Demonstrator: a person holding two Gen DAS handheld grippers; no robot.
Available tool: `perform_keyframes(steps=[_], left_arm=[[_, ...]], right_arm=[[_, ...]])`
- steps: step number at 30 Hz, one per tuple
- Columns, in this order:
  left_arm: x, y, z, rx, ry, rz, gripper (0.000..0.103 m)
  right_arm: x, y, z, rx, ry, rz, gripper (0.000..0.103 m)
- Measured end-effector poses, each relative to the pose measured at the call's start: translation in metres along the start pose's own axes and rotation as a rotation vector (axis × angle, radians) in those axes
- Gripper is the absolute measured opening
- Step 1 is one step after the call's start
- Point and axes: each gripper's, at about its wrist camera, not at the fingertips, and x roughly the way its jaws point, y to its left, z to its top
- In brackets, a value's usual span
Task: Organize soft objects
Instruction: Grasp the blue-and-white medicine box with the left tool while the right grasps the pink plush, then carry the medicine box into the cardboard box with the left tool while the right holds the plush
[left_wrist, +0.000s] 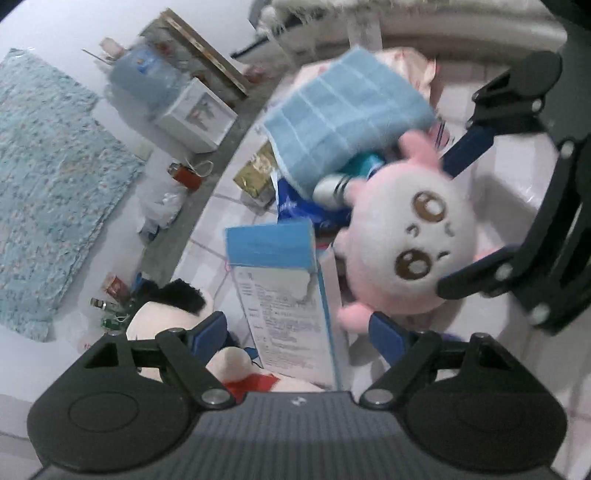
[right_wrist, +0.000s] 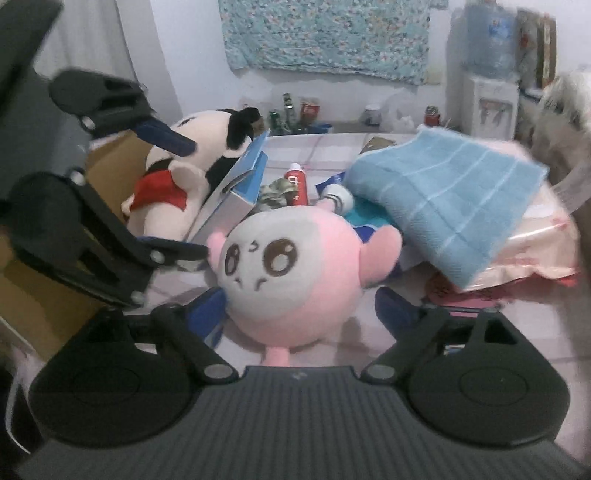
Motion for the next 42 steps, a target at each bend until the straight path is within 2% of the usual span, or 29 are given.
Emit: perform_keyframes(steps=[2,4,8,10,14,19,22,23,25,26,30,36,38,40,42], left_arm=[[0.011,0.008,-0.001,0.011,0.007,-0.042,0.086],[0.014,0.023,-0.004,-0.028,-0.018,-0.113,0.086],[0.035,0.068,-0.008,-0.273,-0.017,-0.306,0.086],[0.037,0.081,-0.013,-0.335,-0.012,-0.361,0.086],[0.047,0.087,-0.021,-0.361,0.016,-0.394,0.085],[0.055,0.095,-0.026,-0.512,-0.039,-0.440,0.077],[0.053,0.101,-0.030,-0.611,-0.041,-0.509,0.076],[0.052,0.099,-0.029,-0.612,-0.034,-0.501,0.076],[0.045,0.091,-0.026,-0.594,-0.017,-0.419,0.075],[0.041,0.088,-0.026,-0.589,-0.013,-0.400,0.075],[0.002,0.087,-0.024,-0.597,-0.103,-0.439,0.076],[-0.077,0.086,-0.023,-0.622,-0.181,-0.377,0.076],[-0.106,0.088,-0.033,-0.693,-0.142,-0.297,0.076],[-0.129,0.095,-0.053,-0.779,-0.091,-0.279,0.076],[-0.154,0.103,-0.085,-0.880,-0.085,-0.280,0.076]], right_arm=[[0.005,-0.009,0.001,0.058,-0.003,0.039,0.090],[0.010,-0.015,0.002,0.118,-0.009,0.071,0.090],[0.023,-0.023,0.004,0.221,0.006,0.114,0.091],[0.028,-0.027,0.005,0.250,0.006,0.133,0.091],[0.032,-0.033,0.001,0.330,-0.013,0.164,0.081],[0.025,-0.031,-0.011,0.355,-0.041,0.153,0.076],[0.020,-0.037,-0.016,0.369,-0.041,0.157,0.076],[0.017,-0.038,-0.018,0.368,-0.042,0.157,0.076],[0.011,-0.039,-0.024,0.357,-0.041,0.155,0.076],[0.005,-0.041,-0.026,0.353,-0.040,0.154,0.076],[-0.019,-0.038,-0.036,0.345,-0.059,0.171,0.076],[-0.073,-0.016,-0.042,0.323,-0.147,0.248,0.076],[-0.088,-0.004,-0.036,0.295,-0.167,0.277,0.076],[-0.101,0.008,-0.026,0.263,-0.193,0.308,0.077],[-0.111,0.019,-0.014,0.232,-0.212,0.352,0.077]])
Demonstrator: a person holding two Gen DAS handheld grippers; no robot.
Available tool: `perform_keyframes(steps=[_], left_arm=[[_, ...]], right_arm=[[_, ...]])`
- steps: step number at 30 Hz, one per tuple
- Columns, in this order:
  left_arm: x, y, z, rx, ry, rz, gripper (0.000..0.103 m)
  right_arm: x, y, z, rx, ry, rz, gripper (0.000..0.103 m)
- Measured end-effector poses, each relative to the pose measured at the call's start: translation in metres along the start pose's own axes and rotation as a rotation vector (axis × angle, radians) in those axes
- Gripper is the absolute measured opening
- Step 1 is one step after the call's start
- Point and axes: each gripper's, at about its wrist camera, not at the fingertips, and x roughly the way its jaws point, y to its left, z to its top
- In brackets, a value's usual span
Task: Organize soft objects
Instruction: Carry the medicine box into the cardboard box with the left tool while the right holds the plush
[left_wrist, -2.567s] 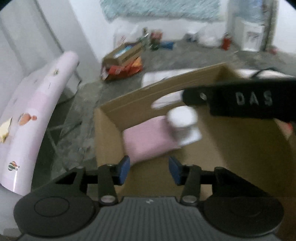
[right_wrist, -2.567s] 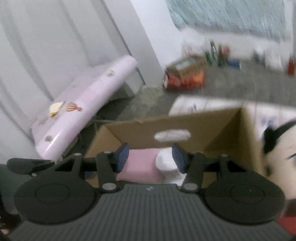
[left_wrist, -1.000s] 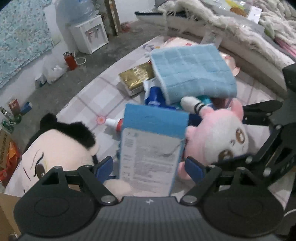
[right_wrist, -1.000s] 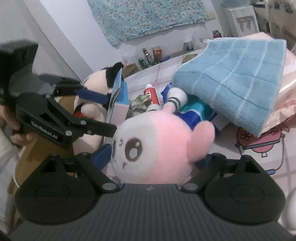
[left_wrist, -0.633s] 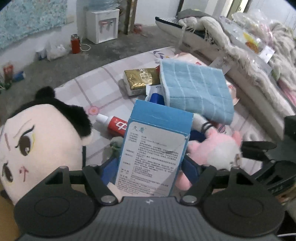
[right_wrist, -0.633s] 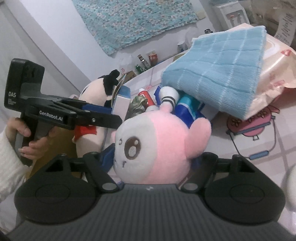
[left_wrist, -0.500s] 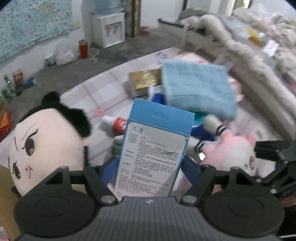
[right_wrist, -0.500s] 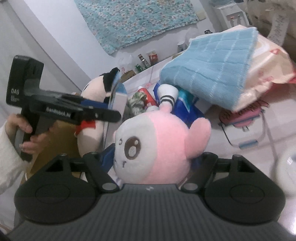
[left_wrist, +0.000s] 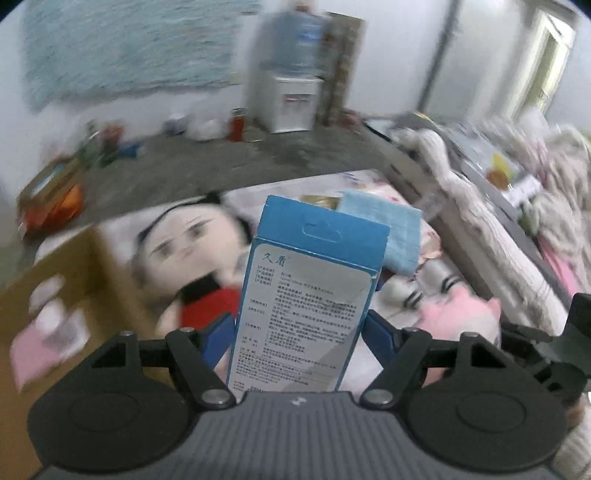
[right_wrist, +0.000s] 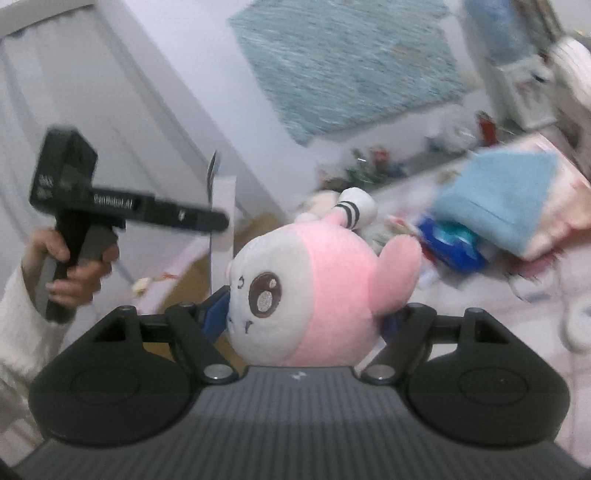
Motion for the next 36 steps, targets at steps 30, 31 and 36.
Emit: perform_keyframes(steps=[30,31,36], left_arm=[[0.141,0.286,-0.027,-0.830,0.042,0.207,0.075],[0.141,0.289,-0.029,-0.856,0.032,0.181,0.076],[0.139,0.299,-0.041,-0.937,0.039,0.091,0.083]], right_arm=[[0.246,0.105,0.078,0.009,0.155,0.104,0.077],[0.249,0.107,0.078,0.003,0.158,0.103,0.077],[0.251,0.106,0.078,0.000,0.168,0.093,0.077]])
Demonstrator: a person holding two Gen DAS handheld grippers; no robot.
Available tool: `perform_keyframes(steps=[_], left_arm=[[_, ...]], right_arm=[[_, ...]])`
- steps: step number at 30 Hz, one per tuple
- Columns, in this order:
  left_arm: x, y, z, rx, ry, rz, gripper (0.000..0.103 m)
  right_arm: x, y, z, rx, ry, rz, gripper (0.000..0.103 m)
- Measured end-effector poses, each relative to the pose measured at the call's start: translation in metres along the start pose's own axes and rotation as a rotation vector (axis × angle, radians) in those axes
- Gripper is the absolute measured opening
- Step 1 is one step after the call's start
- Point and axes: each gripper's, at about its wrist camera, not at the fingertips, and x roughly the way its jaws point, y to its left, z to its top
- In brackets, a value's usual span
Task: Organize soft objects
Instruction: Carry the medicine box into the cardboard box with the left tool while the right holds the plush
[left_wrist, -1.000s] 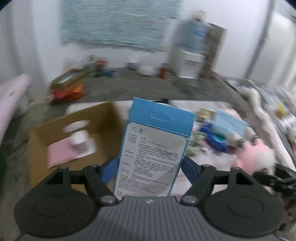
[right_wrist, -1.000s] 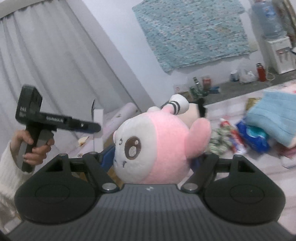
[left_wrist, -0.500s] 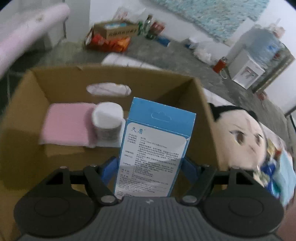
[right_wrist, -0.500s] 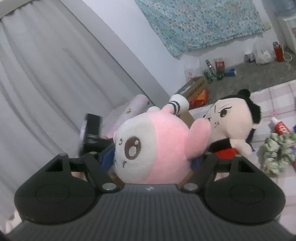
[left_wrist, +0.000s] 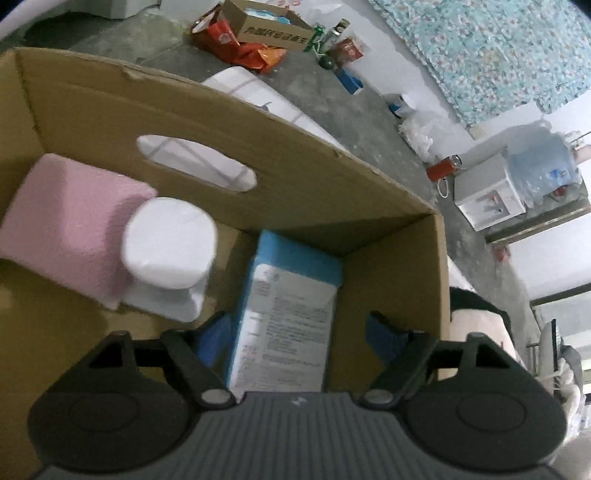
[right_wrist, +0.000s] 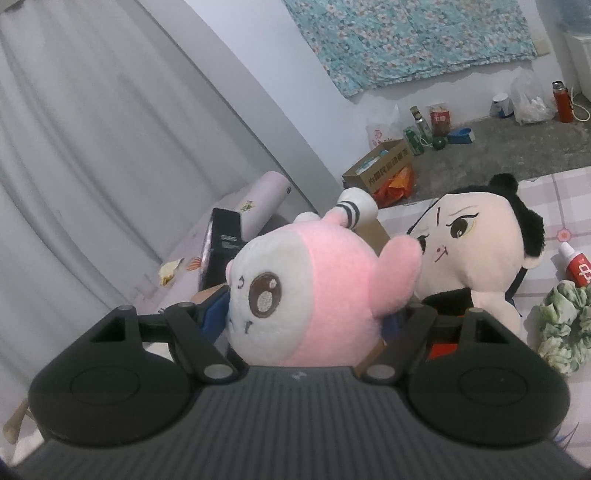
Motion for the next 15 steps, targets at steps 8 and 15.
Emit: perform_keyframes(steps=[8,15], left_arm=[[-0.089,0.011,-0.022,0.146,-0.177,0.106,0.079],[-0.212,0.062,-0.041,0.108,-0.327,0.066,0.080]], right_arm=[[0.009,0.037,-0.002,-0.046,0.055,-0.007,0.077],[0.065,0.086,-0.013,-0.090,0.169,-0.054,0.077]])
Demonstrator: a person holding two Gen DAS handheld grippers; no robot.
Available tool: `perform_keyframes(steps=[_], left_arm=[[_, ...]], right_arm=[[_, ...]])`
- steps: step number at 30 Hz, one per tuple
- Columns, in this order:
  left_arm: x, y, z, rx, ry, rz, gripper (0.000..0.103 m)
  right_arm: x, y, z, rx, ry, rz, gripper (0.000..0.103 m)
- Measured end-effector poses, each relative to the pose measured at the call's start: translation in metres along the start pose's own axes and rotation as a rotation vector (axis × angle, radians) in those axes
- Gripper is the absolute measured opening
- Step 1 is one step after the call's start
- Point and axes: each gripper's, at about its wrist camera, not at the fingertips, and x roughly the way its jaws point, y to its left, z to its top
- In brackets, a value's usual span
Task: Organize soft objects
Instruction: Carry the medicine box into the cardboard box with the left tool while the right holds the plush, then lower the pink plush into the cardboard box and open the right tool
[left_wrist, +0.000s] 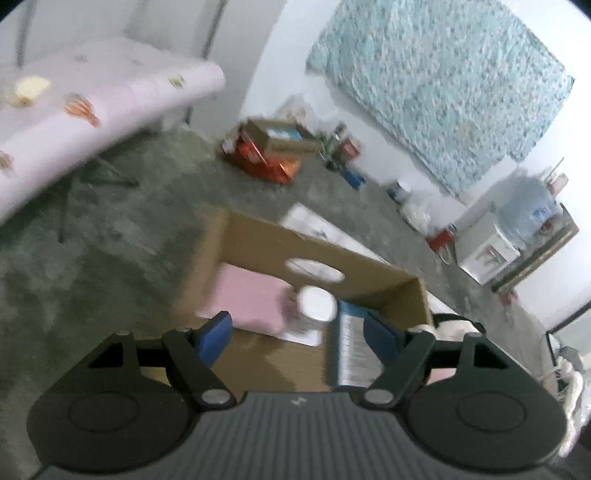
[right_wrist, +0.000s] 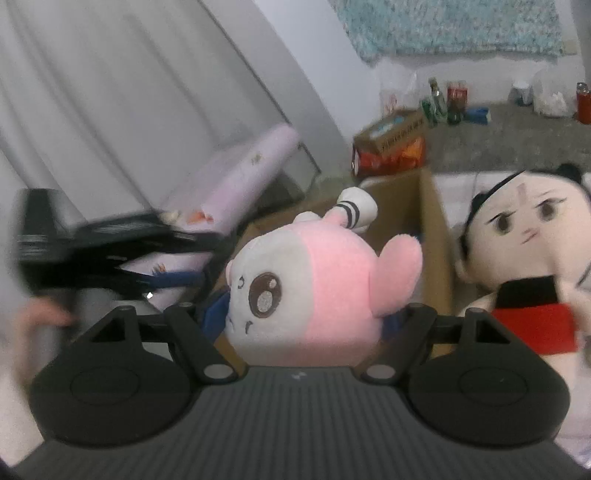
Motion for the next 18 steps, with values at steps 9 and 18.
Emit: perform_keyframes(steps=[9,18], left_arm=[[-0.056,0.042,-0.011,0.037,-0.043,0.015,0.080],[-0.054,0.049,-0.023,0.119,-0.066,0.026,0.080]], right_arm=[[0.116,0.047,-0.017,0.029,0.184,-0.047,0.077],[0.191,0.068,-0.042,-0.013,0.262,-0.069,0.083]])
